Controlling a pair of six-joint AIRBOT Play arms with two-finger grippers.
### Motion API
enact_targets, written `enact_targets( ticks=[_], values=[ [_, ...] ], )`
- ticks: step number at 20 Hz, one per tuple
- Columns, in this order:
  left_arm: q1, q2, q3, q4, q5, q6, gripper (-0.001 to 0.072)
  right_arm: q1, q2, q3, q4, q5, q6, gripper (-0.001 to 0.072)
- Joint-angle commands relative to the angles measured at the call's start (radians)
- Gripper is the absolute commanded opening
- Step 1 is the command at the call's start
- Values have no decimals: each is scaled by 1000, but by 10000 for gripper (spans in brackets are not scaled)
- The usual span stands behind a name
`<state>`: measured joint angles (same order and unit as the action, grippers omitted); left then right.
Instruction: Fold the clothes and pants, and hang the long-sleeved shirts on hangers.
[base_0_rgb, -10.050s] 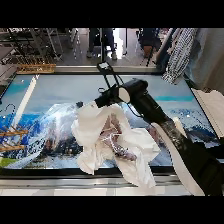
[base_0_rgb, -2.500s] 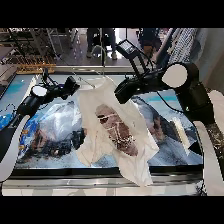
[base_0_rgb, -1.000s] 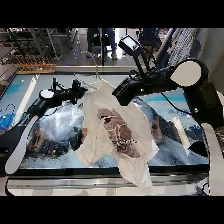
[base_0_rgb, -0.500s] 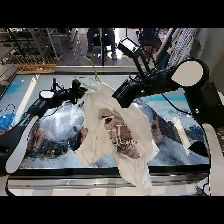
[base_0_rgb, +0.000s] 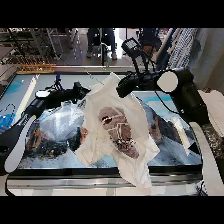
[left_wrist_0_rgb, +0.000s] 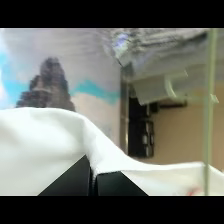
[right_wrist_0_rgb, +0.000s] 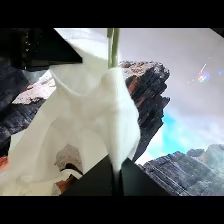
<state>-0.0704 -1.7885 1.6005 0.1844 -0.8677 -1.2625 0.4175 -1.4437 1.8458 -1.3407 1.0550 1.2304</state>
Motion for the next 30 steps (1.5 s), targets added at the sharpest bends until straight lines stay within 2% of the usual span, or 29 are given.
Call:
enact_targets(
  ticks=[1, 2, 4, 7, 10, 11, 12, 14, 18, 20, 23, 30],
  values=[
    [29, 1, 0, -134, -193, 144, 17, 0, -19, -10, -22, -82, 18, 19],
    [34, 1, 0, -133, -233, 145, 63, 0, -24, -10, -22, -80, 16, 19],
    [37, -2, 0, -132, -282, 140, 389, 0, -28, -12, -21, -78, -12, 20],
    [56, 0, 1, -90, -296, 126, 402, 1, -17, -11, 11, -17, -108, 20],
    [111, 1, 3, -19, -295, 204, 421, 1, 13, -11, 50, 24, -127, 20],
    [134, 1, 4, -20, -294, 239, 467, 1, 26, -11, 55, 24, -126, 20],
    [155, 1, 11, -20, -293, 278, 571, 1, 40, -11, 55, 26, -124, 20],
    [186, 1, 29, -19, -297, 372, 634, 1, 71, -11, 59, 26, -103, 20],
    [175, -5, 31, -20, -341, 400, 699, 1, 120, -11, 75, 26, -71, 20],
    [138, -6, 31, -46, -367, 400, 700, 1, 130, -11, 86, 27, -71, 20],
    [90, -6, 31, -190, -356, 433, 700, 1, 131, -11, 99, 31, -69, 20],
    [66, -5, 50, -193, -346, 468, 701, 1, 135, -11, 136, 54, -69, 21]
  ],
)
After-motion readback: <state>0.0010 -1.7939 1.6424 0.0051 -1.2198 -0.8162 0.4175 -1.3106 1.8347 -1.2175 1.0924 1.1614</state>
